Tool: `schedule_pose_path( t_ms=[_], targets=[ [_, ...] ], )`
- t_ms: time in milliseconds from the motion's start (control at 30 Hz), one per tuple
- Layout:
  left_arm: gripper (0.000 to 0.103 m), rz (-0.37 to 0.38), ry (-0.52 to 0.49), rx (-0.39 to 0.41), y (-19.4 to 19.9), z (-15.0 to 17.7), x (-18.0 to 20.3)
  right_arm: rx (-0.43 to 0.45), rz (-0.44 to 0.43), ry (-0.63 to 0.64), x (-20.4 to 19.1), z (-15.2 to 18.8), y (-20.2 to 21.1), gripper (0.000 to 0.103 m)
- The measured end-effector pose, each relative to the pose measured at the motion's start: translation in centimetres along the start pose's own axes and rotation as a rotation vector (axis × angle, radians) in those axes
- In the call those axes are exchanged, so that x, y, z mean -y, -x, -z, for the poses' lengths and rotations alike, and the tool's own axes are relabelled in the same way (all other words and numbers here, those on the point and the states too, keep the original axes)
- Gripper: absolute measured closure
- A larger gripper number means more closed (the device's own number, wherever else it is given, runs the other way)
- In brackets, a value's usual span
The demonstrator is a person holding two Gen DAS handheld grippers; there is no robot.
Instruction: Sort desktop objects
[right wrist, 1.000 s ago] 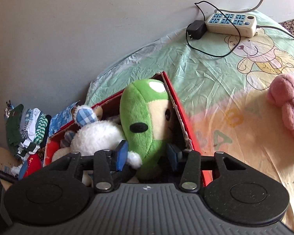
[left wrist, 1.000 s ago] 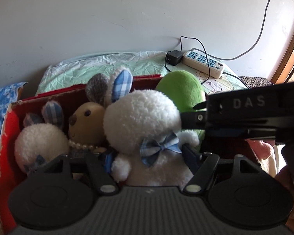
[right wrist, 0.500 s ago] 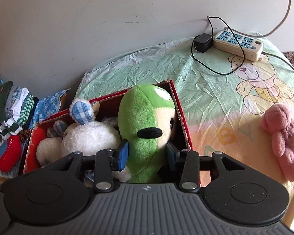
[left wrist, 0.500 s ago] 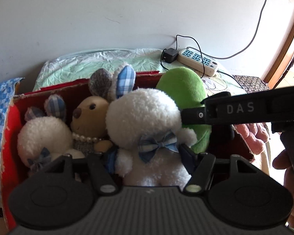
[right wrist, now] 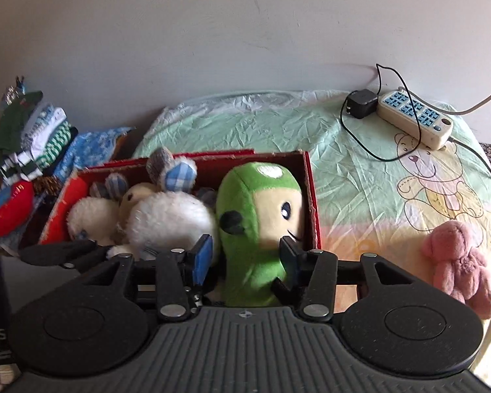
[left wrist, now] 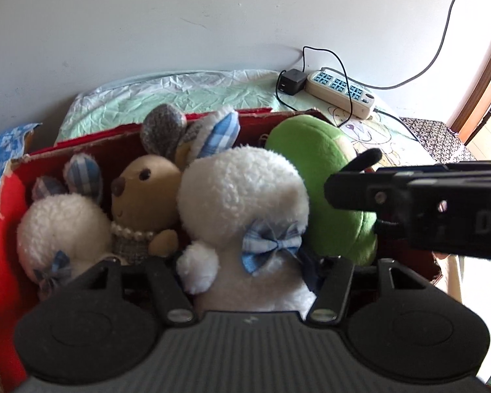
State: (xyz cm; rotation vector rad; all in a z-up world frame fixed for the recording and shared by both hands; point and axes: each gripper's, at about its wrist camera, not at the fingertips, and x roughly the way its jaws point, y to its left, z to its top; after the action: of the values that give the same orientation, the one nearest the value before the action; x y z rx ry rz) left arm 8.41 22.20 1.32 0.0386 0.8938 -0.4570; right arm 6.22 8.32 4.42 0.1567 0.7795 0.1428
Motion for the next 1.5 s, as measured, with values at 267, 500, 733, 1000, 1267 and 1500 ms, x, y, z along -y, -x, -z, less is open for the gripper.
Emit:
schedule_pose_path(
  t_ms=[267,500,733,1000,1267,1500],
  targets=[
    [0.042,-0.052,-0.055,0.011,-1.1,-0.6,2.1,-0.011,-0.067,-0.134,1.8,0.1,-1.5,0.066],
    [0.04,-0.028,-0.047,0.011,-0.3,-0.4,1.3,0.051,-0.112,-0.118,1.4,0.4,0.3,0.067],
    [0.038,-0.01,-0.047,0.111,4.7,0.9,-0.1,0.104,-0.204,-0.077,0.6,0.3,1.8,0.074],
    [0.044,0.041,-0.042,0.062,4.5,2.0,0.0,-0.008,-0.306,-0.06,-0.7,0.4,0.0,0.081],
    [0.043,0.042,-0.009,0.03,1.4,0.8,0.6,-0.097,-0.261,-0.143,0.9,0.2,-3.8,0.082],
    [0.042,0.003,-0.022,0.038,0.0,0.6,1.5,-0.091,-0.271,-0.178,1.7,0.5,-4.5,0.083]
  ],
)
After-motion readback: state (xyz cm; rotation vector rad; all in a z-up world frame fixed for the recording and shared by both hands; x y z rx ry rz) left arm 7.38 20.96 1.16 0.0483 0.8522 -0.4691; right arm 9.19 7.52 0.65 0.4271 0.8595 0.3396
